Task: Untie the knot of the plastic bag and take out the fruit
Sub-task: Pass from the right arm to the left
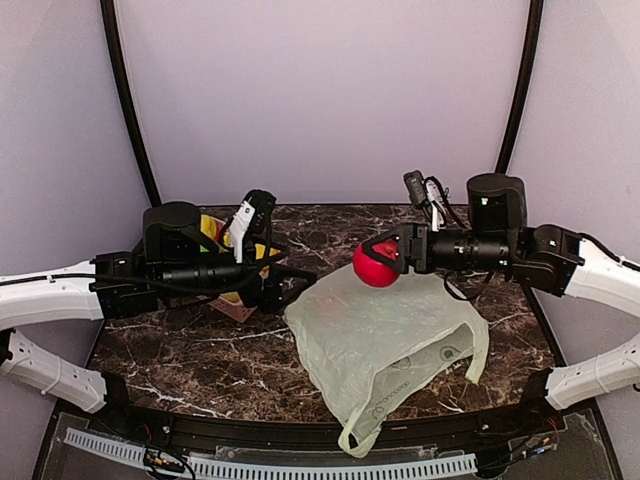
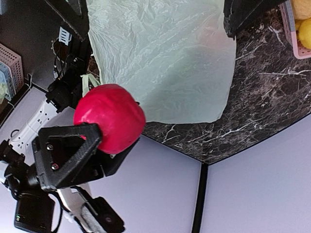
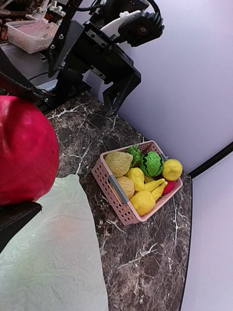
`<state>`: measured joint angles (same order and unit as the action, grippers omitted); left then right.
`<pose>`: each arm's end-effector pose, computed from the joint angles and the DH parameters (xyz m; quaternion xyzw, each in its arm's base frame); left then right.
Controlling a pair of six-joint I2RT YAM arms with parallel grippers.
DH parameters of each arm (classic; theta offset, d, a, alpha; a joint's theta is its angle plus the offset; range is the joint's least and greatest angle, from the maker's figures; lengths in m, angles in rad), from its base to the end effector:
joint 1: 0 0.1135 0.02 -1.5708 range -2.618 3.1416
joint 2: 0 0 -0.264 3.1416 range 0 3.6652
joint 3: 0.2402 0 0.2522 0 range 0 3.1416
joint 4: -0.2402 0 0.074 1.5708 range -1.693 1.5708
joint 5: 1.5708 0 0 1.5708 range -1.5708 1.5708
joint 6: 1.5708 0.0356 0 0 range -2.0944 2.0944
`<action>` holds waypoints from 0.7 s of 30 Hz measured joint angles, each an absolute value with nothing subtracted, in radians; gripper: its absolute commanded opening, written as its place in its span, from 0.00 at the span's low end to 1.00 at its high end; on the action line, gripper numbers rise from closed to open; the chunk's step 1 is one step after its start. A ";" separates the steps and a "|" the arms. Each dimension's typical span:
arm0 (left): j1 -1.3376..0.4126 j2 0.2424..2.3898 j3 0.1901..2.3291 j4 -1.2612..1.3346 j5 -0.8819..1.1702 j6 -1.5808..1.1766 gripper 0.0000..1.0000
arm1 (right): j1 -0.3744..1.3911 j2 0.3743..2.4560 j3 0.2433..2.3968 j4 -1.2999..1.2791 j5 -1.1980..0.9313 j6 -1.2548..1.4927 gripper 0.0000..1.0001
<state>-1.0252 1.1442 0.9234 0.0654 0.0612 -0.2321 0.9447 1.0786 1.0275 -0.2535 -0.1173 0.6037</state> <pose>0.1388 -0.2329 0.3418 0.3117 0.6929 -0.4009 0.5119 0.1415 0.2028 0.3608 -0.1707 0.7873 0.4467 0.3893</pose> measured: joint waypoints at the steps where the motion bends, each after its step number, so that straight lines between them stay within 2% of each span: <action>1: -1.036 1.146 0.923 0.073 0.068 -0.221 0.97 | 0.944 1.089 1.033 -0.251 -0.134 0.608 0.49; 21: -1.098 1.334 1.002 0.273 0.226 -0.196 0.99 | 0.941 1.229 1.092 -0.157 -0.439 0.642 0.49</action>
